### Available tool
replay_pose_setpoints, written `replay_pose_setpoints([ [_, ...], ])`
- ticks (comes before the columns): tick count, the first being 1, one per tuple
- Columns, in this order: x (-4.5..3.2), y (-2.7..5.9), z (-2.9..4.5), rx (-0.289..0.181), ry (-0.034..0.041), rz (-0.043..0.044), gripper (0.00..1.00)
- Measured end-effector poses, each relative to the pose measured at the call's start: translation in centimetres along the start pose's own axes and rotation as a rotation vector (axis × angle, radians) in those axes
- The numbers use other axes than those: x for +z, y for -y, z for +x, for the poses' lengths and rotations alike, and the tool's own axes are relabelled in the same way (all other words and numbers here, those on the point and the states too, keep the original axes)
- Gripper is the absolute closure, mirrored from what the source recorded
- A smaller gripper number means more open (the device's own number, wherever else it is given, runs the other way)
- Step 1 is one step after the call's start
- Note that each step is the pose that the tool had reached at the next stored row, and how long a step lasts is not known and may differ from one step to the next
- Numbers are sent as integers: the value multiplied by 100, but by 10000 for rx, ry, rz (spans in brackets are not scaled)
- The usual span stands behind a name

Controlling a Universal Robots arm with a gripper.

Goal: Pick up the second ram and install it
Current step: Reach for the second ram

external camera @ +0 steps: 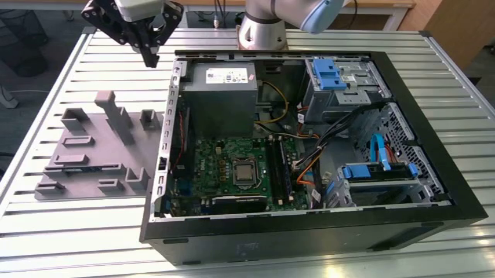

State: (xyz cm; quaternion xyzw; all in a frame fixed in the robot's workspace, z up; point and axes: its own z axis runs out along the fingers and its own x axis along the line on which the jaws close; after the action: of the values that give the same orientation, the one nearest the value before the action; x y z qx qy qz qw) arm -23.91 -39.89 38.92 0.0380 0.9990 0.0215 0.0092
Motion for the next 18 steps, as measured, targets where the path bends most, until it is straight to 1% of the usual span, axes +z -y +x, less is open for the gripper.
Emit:
replay_pose_setpoints([
  [12,4,5,61,0,0,-1,89],
  [18,5,8,104,0,0,0,89],
])
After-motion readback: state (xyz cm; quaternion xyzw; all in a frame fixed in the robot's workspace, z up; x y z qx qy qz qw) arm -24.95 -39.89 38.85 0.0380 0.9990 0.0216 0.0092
